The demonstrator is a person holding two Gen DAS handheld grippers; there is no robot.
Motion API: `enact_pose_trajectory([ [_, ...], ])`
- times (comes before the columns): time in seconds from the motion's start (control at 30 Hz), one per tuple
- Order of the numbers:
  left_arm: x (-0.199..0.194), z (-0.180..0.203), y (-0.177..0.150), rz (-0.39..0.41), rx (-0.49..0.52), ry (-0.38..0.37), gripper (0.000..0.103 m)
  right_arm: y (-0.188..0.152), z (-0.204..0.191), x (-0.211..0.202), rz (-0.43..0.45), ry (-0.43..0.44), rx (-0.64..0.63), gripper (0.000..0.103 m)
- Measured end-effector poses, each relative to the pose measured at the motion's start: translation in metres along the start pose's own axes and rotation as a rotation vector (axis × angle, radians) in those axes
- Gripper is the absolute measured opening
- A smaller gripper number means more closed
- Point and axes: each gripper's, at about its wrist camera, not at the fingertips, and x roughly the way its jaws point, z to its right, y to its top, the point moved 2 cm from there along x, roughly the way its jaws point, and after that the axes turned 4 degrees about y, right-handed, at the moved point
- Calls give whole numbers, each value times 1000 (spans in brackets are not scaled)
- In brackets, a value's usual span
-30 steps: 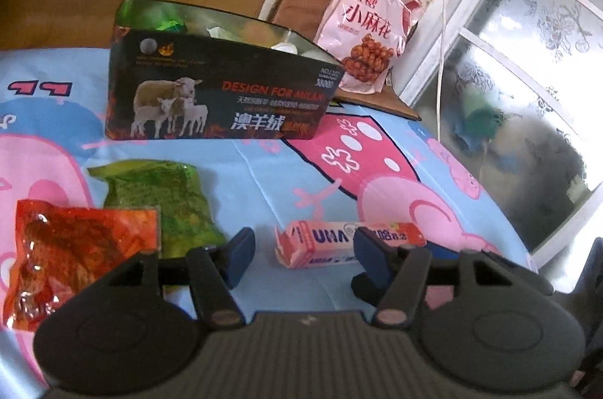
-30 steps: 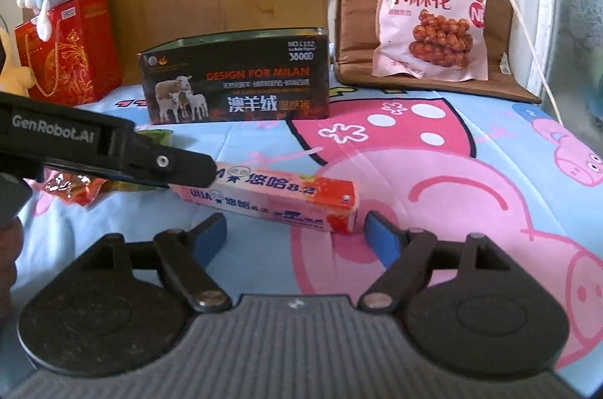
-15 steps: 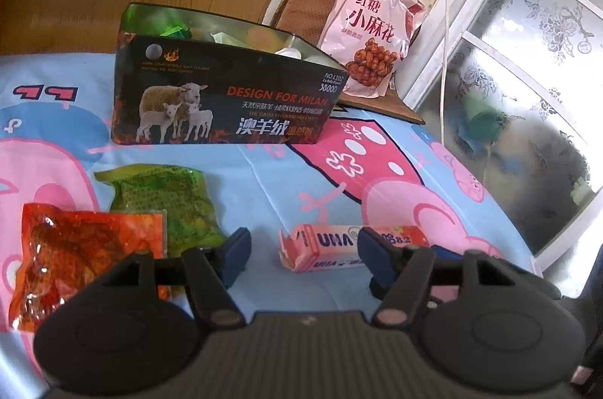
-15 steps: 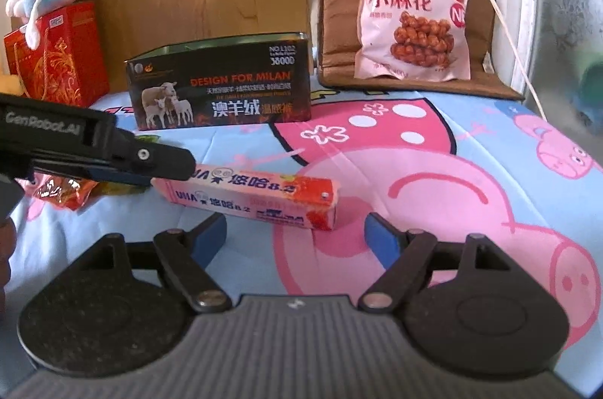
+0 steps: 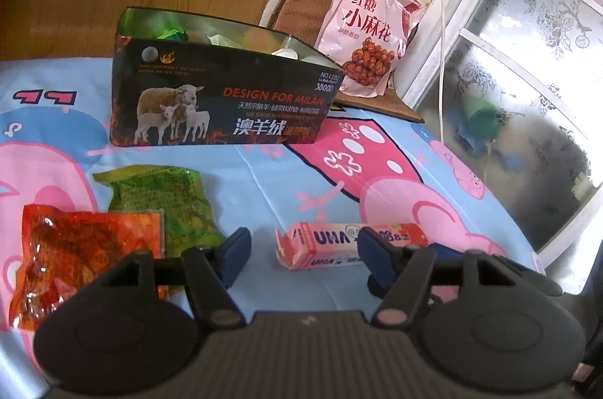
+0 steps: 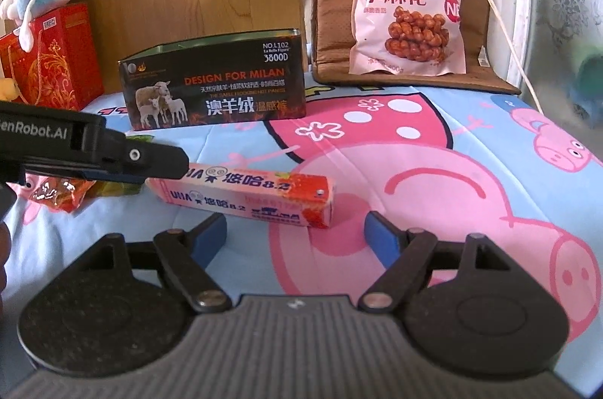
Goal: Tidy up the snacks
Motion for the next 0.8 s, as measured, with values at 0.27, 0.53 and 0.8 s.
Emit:
enact_pose_trajectory([
  [0.27,-1,-1,0,4,-6,0,64,0,3,-1,3,-2,6,81],
  [0.53,2,-1,-1,-15,-4,-1,64,-1,0,-1,-5,-19,-16,81],
  [0.8,3,1,-2,-14,7,-1,61,-1,-1,0,-7,-15,-17,81],
])
